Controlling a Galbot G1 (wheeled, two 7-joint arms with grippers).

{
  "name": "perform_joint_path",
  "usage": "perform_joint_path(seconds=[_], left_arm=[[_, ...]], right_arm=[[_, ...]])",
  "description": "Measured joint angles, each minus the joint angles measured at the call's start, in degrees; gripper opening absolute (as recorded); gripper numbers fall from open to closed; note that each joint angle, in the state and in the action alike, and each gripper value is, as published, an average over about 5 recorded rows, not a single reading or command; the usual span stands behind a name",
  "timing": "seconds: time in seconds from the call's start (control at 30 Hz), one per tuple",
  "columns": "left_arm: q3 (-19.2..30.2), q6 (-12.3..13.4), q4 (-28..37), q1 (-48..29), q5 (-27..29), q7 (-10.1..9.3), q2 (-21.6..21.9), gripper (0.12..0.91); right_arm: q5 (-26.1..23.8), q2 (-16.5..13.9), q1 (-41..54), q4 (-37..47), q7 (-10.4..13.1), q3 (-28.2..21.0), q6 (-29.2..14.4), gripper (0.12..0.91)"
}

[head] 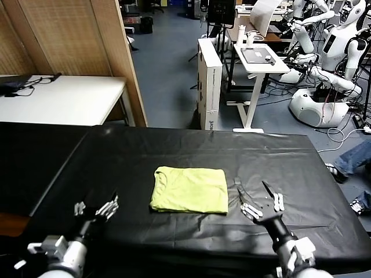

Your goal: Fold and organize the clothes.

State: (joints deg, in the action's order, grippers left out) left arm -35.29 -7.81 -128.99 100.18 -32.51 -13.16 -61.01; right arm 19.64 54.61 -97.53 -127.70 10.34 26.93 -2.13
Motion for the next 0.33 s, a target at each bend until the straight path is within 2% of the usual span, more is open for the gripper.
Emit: perform_joint_path(seconds=[0.17,0.33], left_arm=[[-0.24,0.32,-0.45,3.33,1.06,1.01,-0.69,0.907],[-0.18,0.60,-0.52,4.78,1.85,2.02,-1.17,0.907]], right_arm=[[-3.08,3.39,-8.54,-1.13,1.54,2.52,-6.35,0.907],[-3.67,5.32,-13.33,-1.40,1.84,4.37,-8.20,0.907]])
